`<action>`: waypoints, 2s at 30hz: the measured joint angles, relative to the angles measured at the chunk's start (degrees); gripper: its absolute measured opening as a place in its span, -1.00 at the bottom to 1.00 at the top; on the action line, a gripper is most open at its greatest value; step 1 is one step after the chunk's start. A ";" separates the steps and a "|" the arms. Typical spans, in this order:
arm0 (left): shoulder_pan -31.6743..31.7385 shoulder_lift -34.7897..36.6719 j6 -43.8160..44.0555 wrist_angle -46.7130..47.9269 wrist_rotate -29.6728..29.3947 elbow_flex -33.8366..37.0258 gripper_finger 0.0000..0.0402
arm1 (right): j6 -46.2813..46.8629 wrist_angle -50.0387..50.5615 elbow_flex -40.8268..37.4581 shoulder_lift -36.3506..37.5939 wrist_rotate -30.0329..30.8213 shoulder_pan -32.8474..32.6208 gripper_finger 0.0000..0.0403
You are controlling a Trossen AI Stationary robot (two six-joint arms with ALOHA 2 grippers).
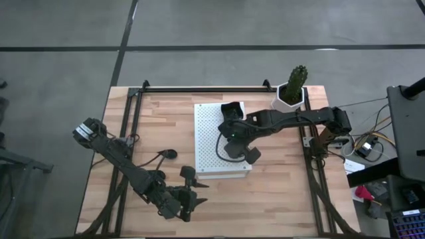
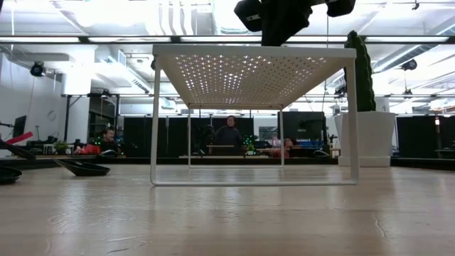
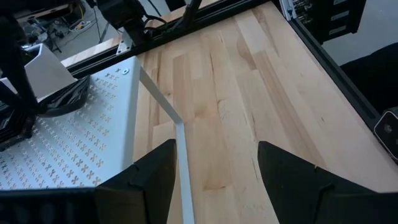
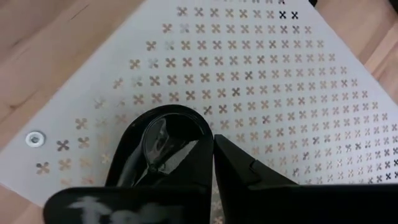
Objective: Pick & Place Mini shaped plates
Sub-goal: Put the black drop-shaped plate on the shelf, then stack the black drop-shaped plate on top of the black drop-shaped plate on the shelf
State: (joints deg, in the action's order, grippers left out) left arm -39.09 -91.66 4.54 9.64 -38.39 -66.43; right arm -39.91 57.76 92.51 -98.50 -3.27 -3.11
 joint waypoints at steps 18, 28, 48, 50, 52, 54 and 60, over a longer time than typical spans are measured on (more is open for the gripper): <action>0.00 0.01 2.27 0.39 -0.02 0.00 0.10 | 7.05 -0.72 2.05 1.46 2.95 -2.29 -0.48; -0.11 4.62 19.43 16.04 0.74 0.00 0.10 | 21.92 0.69 6.04 4.44 3.93 -8.71 -0.57; -0.66 3.78 34.60 31.80 21.17 0.15 0.10 | 37.56 -6.23 3.26 4.72 3.43 -23.83 -0.74; -1.18 2.92 31.92 32.40 23.56 0.15 0.10 | 38.02 -8.04 2.38 4.72 3.44 -24.71 -0.74; -1.48 2.14 29.66 34.88 24.54 0.15 0.10 | 38.62 -9.82 1.24 4.71 3.42 -25.35 -0.74; -1.58 1.56 28.43 37.50 24.64 0.16 0.10 | 39.32 -11.13 0.16 4.66 3.41 -25.95 -0.74; -1.51 0.41 27.43 43.13 24.88 0.38 0.10 | 42.19 -12.03 -2.60 4.66 3.38 -26.91 -0.74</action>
State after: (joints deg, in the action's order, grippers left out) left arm -40.60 -91.25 31.97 52.77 -13.51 -66.06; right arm 2.28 45.73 89.91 -93.84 0.11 -30.02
